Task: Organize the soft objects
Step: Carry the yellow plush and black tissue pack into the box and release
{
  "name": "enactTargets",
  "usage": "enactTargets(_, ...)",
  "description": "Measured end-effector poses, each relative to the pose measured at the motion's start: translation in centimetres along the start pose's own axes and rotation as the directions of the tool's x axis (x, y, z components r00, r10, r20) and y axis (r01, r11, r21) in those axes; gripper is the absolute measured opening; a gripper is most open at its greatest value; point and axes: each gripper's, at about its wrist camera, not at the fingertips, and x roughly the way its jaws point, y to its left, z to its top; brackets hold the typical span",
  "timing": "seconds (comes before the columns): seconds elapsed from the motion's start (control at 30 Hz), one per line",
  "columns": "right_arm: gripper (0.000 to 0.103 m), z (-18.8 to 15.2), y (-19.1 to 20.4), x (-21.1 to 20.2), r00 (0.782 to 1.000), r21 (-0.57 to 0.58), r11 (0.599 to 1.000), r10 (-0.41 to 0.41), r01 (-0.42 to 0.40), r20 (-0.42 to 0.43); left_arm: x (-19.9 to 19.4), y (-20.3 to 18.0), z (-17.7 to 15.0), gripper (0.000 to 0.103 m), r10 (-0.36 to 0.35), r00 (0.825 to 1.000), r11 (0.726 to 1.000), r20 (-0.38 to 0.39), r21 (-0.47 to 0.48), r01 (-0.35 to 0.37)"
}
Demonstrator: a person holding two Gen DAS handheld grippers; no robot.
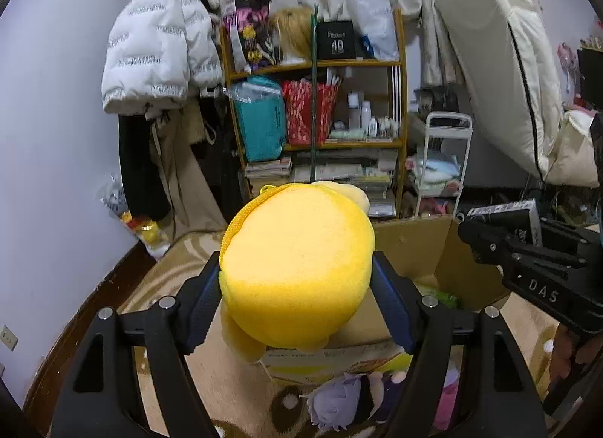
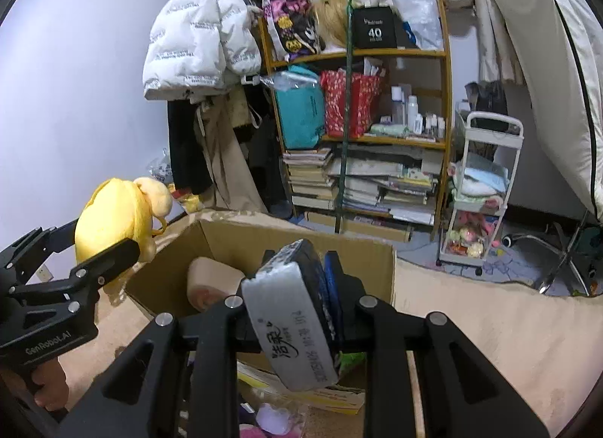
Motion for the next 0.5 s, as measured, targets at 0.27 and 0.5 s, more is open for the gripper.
enactTargets(0.27, 0.027, -0.7, -0.2, 1.2, 0.999, -0.002, 1.0, 0.008, -0.008, -0.04, 1.7, -0.2, -1.1, 0.076, -0.036, 0.998, 0.999, -0.051, -0.014, 0.036)
enactTargets(0.5, 0.027, -1.1, -0.3, 1.6, 0.997, 0.025, 0.999, 0.027, -0.025, -0.067, 1.8, -0.4, -1.4, 0.078, -0.039, 0.997, 0.999, -0.064, -0.008, 0.038)
